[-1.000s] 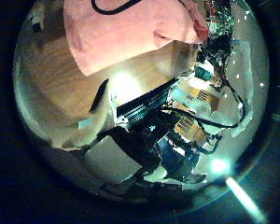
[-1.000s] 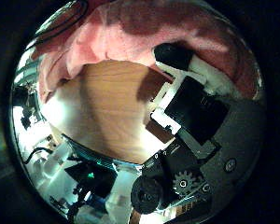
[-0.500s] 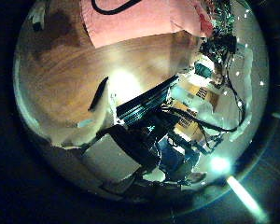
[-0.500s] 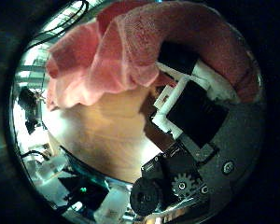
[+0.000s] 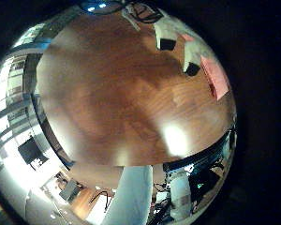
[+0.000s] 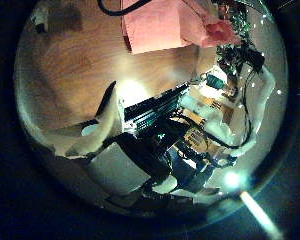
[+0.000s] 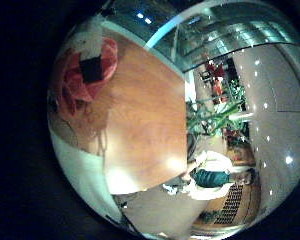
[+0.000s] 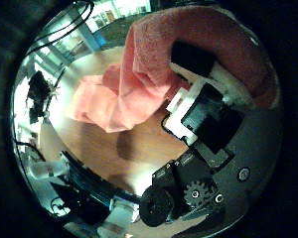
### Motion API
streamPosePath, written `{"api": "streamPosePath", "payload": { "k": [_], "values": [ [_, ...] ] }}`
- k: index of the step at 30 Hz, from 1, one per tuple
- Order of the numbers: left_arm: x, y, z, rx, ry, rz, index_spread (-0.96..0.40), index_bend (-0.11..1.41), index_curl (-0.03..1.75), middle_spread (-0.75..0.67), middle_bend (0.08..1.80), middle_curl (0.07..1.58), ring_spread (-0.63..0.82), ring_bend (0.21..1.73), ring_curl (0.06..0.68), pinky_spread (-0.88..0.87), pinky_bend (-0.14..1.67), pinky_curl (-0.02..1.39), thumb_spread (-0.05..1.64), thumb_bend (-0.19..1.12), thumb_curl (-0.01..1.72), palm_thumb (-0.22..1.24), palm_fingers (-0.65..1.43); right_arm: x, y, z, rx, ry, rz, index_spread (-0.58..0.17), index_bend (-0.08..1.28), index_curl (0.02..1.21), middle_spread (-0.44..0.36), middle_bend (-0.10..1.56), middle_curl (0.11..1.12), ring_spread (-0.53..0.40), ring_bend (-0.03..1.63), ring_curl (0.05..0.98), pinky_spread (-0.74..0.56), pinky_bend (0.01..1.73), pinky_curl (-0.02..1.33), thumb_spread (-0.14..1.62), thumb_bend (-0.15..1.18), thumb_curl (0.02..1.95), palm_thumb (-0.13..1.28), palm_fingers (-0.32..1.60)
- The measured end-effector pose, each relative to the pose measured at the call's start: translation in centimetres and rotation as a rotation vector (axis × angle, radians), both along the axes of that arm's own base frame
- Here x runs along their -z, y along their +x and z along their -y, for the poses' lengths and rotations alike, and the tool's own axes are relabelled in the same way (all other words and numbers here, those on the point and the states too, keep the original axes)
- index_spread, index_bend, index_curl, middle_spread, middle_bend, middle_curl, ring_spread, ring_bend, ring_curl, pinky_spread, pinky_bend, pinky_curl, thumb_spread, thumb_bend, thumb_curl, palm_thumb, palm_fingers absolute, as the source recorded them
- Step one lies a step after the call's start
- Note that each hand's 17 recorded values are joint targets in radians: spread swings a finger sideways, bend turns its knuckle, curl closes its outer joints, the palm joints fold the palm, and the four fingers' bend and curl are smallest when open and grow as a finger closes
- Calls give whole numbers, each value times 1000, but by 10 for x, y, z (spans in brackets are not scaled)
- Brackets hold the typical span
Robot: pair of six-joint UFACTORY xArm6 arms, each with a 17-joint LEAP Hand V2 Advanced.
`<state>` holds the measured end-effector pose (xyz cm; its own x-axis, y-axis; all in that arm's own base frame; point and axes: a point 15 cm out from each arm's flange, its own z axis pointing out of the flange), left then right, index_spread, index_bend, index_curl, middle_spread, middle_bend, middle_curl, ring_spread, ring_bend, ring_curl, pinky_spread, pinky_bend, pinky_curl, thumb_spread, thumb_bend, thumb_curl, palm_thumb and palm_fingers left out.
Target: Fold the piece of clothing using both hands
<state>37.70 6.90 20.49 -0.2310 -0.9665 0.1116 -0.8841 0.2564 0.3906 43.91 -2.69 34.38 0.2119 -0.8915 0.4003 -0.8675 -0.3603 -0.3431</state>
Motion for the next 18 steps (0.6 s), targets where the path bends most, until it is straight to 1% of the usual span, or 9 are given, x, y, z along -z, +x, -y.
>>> {"api": "streamPosePath", "payload": {
  "k": [4, 8, 13, 14, 18],
  "values": [
    [-4, -3, -10, -22, -6, 8, -62, 182, 427, 97, 190, 382, 32, 744, 272, 78, 327, 510, 1156, -19, 358, 493, 252, -23, 6, -74, -150, -5, 7, -373, 869, 899, -192, 1099, 865, -256, 1259, 661, -308, 1196, 698, 1167, -13, 482, 927, 1110],
    [-10, -5, -17, -44, -5, 20, -62, 182, 426, 97, 189, 380, 28, 750, 272, 78, 328, 506, 1156, -19, 358, 493, 253, -32, 23, -142, -268, -22, -28, -370, 867, 907, -184, 1103, 862, -255, 1260, 661, -307, 1194, 701, 1168, -13, 490, 926, 1109],
    [-12, -18, -26, -70, -3, 13, -62, 182, 424, 98, 191, 381, 26, 751, 272, 77, 330, 501, 1156, -19, 358, 493, 253, 0, 35, -212, -376, -66, -126, -369, 855, 917, -180, 1116, 860, -254, 1265, 661, -309, 1190, 705, 1168, -15, 494, 921, 1103],
    [-13, -22, -27, -75, -3, 11, -62, 182, 424, 98, 191, 381, 26, 751, 271, 77, 330, 501, 1156, -19, 359, 493, 253, 10, 35, -230, -411, -85, -147, -370, 854, 919, -180, 1118, 859, -254, 1265, 661, -309, 1190, 706, 1168, -15, 494, 920, 1103],
    [-16, -34, -31, -98, -3, 13, -62, 182, 423, 98, 191, 382, 25, 752, 270, 77, 332, 497, 1156, -19, 359, 493, 253, 43, 24, -290, -531, -165, -198, -371, 851, 926, -183, 1121, 858, -254, 1264, 661, -310, 1190, 710, 1176, -14, 495, 913, 1099]
  ]
}}
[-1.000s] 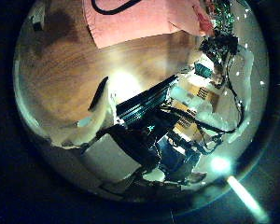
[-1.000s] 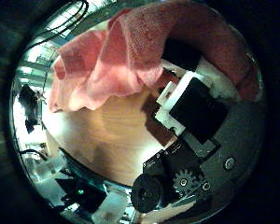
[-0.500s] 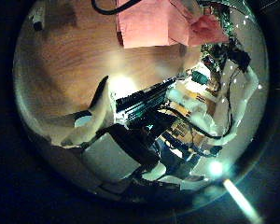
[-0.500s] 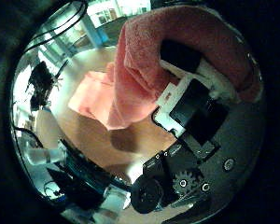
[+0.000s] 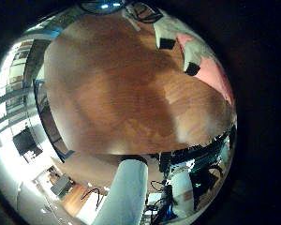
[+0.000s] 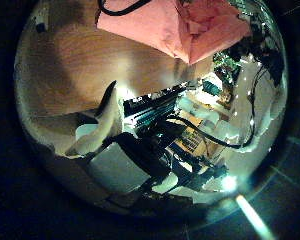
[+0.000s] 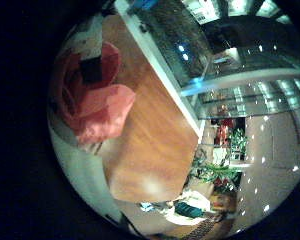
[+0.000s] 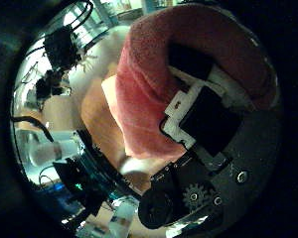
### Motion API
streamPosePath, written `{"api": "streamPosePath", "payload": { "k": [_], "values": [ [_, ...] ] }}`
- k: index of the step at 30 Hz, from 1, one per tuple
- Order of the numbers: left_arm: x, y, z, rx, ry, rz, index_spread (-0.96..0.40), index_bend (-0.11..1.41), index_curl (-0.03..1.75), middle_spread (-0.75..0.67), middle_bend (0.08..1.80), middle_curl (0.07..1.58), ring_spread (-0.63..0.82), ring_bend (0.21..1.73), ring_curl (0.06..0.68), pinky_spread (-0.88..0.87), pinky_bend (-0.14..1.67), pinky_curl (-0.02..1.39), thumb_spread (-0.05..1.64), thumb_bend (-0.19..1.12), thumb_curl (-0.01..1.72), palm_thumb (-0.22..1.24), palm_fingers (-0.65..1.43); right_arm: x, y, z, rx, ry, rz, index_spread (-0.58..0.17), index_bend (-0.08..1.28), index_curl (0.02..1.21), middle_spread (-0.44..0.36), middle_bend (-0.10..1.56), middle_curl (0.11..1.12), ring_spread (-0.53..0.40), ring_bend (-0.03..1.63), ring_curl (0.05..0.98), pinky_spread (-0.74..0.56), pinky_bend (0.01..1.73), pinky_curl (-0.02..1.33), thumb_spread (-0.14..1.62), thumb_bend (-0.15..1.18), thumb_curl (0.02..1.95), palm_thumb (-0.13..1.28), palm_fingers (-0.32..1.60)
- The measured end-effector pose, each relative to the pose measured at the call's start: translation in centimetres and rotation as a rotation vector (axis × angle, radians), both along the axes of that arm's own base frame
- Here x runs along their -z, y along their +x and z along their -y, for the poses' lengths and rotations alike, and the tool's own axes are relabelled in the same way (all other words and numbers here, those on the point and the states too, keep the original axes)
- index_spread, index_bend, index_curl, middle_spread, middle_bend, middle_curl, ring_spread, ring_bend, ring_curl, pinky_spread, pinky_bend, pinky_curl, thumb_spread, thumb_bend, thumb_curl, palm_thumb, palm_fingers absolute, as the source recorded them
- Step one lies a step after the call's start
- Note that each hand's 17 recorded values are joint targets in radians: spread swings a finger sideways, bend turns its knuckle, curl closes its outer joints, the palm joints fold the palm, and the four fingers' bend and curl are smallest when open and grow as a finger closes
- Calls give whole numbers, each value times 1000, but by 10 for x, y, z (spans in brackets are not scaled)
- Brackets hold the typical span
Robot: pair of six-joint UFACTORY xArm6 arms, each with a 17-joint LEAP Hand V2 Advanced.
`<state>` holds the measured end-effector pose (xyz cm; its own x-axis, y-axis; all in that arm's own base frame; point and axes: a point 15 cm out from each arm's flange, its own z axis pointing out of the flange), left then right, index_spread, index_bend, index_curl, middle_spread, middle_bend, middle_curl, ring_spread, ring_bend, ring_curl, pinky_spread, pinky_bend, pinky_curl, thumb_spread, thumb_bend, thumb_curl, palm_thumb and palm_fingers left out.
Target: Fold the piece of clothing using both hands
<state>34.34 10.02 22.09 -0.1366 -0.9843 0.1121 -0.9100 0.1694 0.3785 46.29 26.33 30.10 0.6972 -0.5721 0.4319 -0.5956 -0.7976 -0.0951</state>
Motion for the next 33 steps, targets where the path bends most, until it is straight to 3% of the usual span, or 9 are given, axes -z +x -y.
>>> {"api": "streamPosePath", "payload": {
  "k": [8, 10, 14, 16, 19, 26, 33],
  "values": [
    [1, -20, -9, -42, 3, -15, -62, 185, 422, 98, 189, 381, 25, 750, 268, 73, 346, 497, 1156, -19, 359, 493, 256, 27, 4, -74, -136, -72, 8, -374, 835, 938, -188, 1114, 854, -254, 1262, 661, -314, 1190, 714, 1188, -23, 487, 880, 1090],
    [-1, -23, -13, -51, 3, -11, -62, 187, 424, 98, 189, 380, 25, 749, 267, 71, 346, 496, 1156, -19, 359, 493, 257, 38, 4, -85, -161, -97, 9, -383, 758, 916, -197, 1085, 837, -266, 1250, 651, -340, 1188, 702, 1200, -30, 471, 836, 1048],
    [-1, -29, -14, -61, 2, -13, -62, 186, 426, 98, 190, 382, 25, 748, 266, 69, 346, 495, 1156, -19, 359, 493, 258, 38, 12, -97, -161, -87, 17, -420, 179, 776, -255, 848, 759, -303, 1313, 654, -477, 1300, 698, 1221, -31, 445, 758, 421],
    [0, -31, -14, -63, 3, -16, -63, 185, 427, 98, 190, 382, 25, 749, 266, 69, 347, 494, 1156, -19, 359, 493, 258, 38, 15, -94, -151, -79, 14, -438, 134, 680, -248, 683, 692, -285, 1213, 622, -385, 1261, 696, 1233, -28, 434, 727, 97],
    [0, -31, -14, -63, 3, -17, -63, 184, 427, 98, 192, 382, 25, 748, 265, 68, 347, 492, 1156, -19, 359, 493, 259, 27, 21, -87, -127, -51, 20, -441, 129, 563, -179, 487, 586, -205, 1077, 538, -236, 1264, 661, 1237, -42, 414, 647, -74],
    [0, -29, -8, -54, 4, -16, -62, 185, 428, 97, 190, 382, 25, 747, 264, 67, 347, 490, 1156, -19, 359, 493, 261, -20, 28, -60, -22, 91, 21, -441, 116, 402, -90, 312, 463, -14, 913, 423, 90, 1206, 596, 1222, -26, 390, 557, -101],
    [-9, -24, 5, -38, 13, -9, -62, 185, 427, 97, 190, 381, 25, 749, 265, 67, 347, 487, 1156, -19, 359, 493, 262, -59, 30, -8, 137, 243, -16, -437, 142, 322, -92, 291, 424, 20, 856, 374, 238, 1115, 529, 1204, -22, 378, 519, -30]
  ]
}}
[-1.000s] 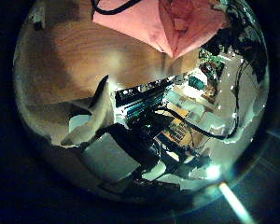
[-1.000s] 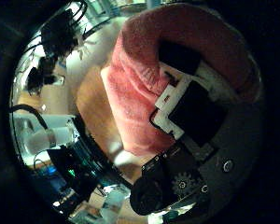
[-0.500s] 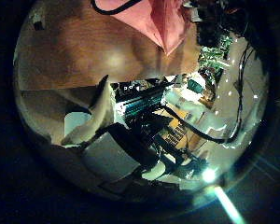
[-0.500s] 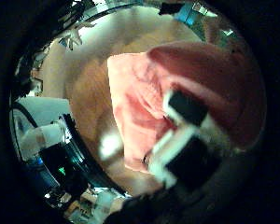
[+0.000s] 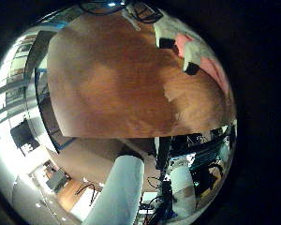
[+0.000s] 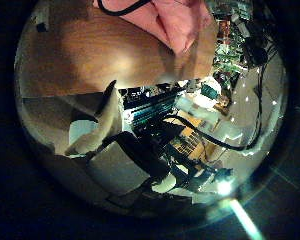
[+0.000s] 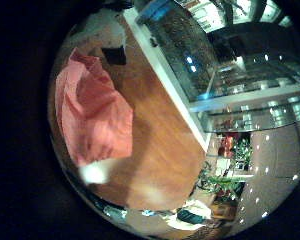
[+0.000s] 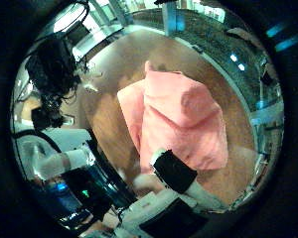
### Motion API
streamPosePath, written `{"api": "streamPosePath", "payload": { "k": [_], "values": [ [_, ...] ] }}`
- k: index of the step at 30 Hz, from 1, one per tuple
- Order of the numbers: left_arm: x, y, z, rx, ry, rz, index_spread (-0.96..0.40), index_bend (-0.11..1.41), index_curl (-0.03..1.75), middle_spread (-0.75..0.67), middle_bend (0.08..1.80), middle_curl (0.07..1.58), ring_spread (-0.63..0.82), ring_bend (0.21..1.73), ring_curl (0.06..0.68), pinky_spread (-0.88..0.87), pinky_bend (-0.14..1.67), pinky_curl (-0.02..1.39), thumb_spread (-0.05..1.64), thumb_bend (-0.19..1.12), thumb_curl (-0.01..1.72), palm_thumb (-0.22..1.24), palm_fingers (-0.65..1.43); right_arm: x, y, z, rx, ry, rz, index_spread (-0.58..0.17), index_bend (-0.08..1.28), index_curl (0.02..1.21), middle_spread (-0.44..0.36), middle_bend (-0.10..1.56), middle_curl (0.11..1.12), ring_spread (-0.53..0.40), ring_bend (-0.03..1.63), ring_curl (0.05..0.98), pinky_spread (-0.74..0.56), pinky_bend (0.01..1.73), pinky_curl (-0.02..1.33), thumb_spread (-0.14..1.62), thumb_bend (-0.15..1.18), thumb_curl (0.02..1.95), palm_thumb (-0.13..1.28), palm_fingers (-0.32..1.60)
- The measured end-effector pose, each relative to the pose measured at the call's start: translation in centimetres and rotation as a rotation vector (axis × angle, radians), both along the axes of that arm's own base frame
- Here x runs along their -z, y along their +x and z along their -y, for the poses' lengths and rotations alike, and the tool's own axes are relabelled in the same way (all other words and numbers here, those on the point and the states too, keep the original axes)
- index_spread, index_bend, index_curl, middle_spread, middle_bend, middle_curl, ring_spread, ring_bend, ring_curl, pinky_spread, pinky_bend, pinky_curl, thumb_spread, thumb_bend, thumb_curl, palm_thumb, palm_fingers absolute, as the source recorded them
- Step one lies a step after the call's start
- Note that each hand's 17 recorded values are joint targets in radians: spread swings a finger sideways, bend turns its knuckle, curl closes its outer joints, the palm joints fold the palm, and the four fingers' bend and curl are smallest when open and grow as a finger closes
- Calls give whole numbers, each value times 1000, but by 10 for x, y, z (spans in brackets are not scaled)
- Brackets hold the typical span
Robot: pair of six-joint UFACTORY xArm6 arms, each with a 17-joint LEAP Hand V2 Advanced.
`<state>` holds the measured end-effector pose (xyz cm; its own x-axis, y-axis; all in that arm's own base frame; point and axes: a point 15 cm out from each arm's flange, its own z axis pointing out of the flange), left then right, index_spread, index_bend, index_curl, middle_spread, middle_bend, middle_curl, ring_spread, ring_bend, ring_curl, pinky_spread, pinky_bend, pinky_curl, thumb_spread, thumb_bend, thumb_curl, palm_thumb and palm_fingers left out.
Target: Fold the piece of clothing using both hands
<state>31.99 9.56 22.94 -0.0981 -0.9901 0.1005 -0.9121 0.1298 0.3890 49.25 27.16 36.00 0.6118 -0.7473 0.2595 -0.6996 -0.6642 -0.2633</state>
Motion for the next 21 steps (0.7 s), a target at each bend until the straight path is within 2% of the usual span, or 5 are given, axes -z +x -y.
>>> {"api": "streamPosePath", "payload": {
  "k": [4, 10, 13, 17, 21],
  "values": [
    [-18, 2, 9, 6, 16, -3, -62, 185, 427, 97, 190, 381, 25, 748, 265, 67, 347, 486, 1156, -19, 359, 493, 262, -22, -19, 38, 94, 63, -65, -445, 162, 307, -134, 313, 413, -7, 813, 346, 288, 1029, 481, 1194, -18, 376, 527, -10],
    [-48, 2, 25, 2, 51, -3, -62, 185, 427, 97, 189, 380, 25, 749, 266, 67, 349, 484, 1156, -19, 359, 493, 261, -31, -60, 92, 218, 161, -272, -444, 178, 306, -146, 327, 399, 6, 768, 315, 347, 895, 407, 1187, -13, 377, 552, 6],
    [-60, 0, 31, 8, 56, 27, -66, 186, 427, 94, 192, 381, 25, 747, 265, 67, 348, 483, 1156, -19, 359, 493, 263, -24, -79, 126, 261, 137, -373, -445, 193, 315, -132, 318, 388, 39, 708, 295, 361, 813, 373, 1185, -20, 373, 554, -20],
    [-80, -11, 44, -14, 53, 103, -74, 188, 431, 81, 198, 388, 19, 741, 262, 67, 333, 477, 1157, -19, 357, 496, 287, -1, -96, 170, 242, 51, -457, -446, 170, 311, -130, 290, 373, 88, 645, 271, 372, 736, 335, 1201, -20, 362, 535, -20],
    [-94, -30, 54, -25, 59, 159, -84, 188, 434, 67, 195, 392, 15, 731, 259, 58, 339, 478, 1157, -19, 356, 497, 298, 7, -126, 203, 283, 34, -490, -439, 164, 301, -129, 271, 364, 111, 619, 259, 379, 709, 314, 1219, -19, 349, 521, 14]
  ]
}}
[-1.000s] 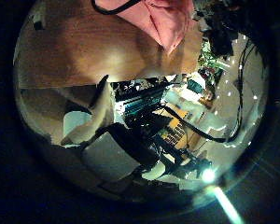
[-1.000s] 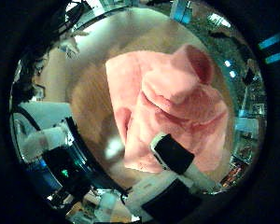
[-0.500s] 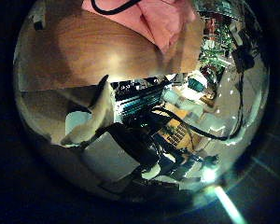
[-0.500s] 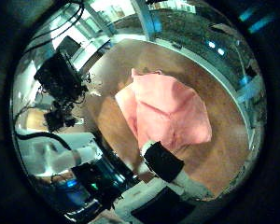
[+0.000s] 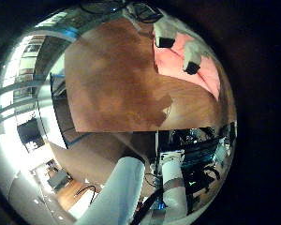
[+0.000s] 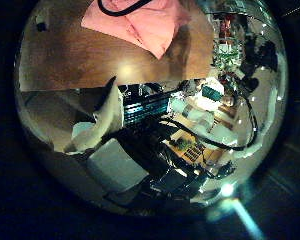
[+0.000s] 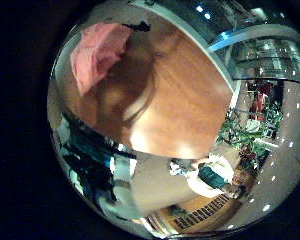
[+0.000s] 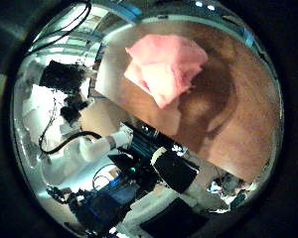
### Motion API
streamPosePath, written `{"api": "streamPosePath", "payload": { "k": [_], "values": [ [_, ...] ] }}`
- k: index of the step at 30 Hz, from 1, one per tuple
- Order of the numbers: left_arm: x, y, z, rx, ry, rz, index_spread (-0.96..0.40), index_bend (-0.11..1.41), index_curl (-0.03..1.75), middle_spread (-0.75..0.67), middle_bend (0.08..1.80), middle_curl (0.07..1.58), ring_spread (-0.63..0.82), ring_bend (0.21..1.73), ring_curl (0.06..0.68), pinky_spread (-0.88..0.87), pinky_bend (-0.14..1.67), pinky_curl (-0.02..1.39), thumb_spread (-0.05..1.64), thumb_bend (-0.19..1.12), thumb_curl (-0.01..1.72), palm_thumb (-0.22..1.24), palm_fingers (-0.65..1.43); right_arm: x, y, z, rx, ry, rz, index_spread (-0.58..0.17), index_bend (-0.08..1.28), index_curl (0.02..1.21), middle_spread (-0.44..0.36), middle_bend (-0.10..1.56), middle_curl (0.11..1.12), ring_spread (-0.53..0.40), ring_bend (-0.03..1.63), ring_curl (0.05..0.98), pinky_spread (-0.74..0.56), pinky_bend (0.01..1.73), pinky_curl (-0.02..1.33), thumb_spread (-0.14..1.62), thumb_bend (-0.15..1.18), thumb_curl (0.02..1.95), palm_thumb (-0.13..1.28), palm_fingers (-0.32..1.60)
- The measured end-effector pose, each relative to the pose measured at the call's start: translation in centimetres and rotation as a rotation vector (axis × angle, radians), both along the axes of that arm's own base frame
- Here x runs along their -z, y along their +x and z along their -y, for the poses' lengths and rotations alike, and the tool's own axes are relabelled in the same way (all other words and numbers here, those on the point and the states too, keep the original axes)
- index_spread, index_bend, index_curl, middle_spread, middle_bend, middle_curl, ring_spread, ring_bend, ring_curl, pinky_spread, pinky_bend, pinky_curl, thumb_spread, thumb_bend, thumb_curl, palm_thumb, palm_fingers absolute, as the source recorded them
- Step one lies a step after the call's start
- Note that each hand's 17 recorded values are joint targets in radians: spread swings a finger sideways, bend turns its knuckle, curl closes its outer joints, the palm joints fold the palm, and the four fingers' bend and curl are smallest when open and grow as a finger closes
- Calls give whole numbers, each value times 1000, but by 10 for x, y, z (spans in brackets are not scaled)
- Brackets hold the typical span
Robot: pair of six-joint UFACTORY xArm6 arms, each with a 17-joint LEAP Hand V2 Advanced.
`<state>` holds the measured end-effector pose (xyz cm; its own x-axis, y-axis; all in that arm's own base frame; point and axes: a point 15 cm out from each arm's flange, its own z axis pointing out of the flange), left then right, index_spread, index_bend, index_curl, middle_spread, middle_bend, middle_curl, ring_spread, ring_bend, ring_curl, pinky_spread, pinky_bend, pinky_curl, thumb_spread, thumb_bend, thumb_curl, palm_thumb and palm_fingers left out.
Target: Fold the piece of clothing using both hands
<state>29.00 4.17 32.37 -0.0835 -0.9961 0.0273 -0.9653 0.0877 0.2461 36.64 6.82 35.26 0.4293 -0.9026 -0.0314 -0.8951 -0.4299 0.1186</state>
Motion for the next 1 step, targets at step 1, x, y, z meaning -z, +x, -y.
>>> {"api": "streamPosePath", "payload": {
  "k": [1],
  "values": [
    [-1, -5, 3, 1, 2, 3, -85, 190, 435, 65, 193, 392, 15, 729, 258, 57, 338, 477, 1157, -20, 356, 495, 300, 2, -5, 7, 11, -6, -4, -438, 162, 299, -127, 270, 362, 115, 614, 257, 380, 702, 310, 1222, -18, 346, 520, 22]
  ]
}}
